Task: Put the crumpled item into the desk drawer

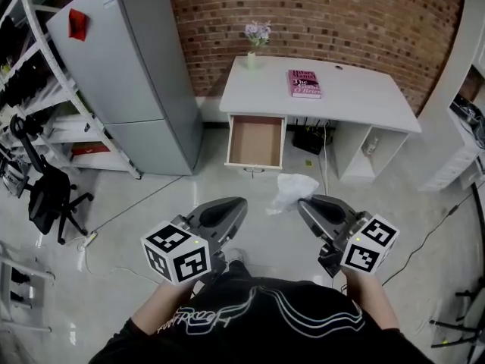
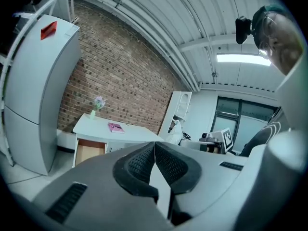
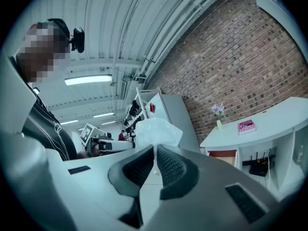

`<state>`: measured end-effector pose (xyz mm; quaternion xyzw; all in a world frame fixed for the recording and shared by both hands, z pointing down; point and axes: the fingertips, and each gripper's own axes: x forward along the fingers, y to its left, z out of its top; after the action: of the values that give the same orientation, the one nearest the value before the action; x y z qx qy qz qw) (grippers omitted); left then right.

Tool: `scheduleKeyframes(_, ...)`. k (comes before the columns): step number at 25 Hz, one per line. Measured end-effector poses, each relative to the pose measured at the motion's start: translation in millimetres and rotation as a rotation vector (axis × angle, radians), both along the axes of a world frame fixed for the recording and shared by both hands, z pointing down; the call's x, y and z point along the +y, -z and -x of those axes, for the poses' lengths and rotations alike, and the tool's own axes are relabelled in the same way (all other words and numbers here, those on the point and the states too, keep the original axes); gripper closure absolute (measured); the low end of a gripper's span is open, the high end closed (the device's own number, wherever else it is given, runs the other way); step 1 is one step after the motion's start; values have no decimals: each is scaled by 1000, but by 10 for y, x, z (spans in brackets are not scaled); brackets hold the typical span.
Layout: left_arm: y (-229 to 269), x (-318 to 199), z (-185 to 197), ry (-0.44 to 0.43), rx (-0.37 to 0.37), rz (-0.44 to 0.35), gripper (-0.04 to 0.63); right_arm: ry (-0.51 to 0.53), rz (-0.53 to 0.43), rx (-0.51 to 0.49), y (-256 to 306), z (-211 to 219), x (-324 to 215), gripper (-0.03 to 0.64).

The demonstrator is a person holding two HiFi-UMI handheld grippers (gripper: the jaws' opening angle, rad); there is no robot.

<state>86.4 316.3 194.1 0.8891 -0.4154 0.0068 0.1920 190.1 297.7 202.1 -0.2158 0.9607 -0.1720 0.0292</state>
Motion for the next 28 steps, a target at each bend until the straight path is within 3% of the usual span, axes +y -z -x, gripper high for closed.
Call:
scheduleKeyframes(14, -349, -675, 42, -35, 5, 57, 574, -50, 83, 4, -393, -19, -665, 565)
scheduleKeyframes(28, -809, -2457, 931, -85, 32, 196, 572, -92, 211, 41, -745, 894, -2364, 565)
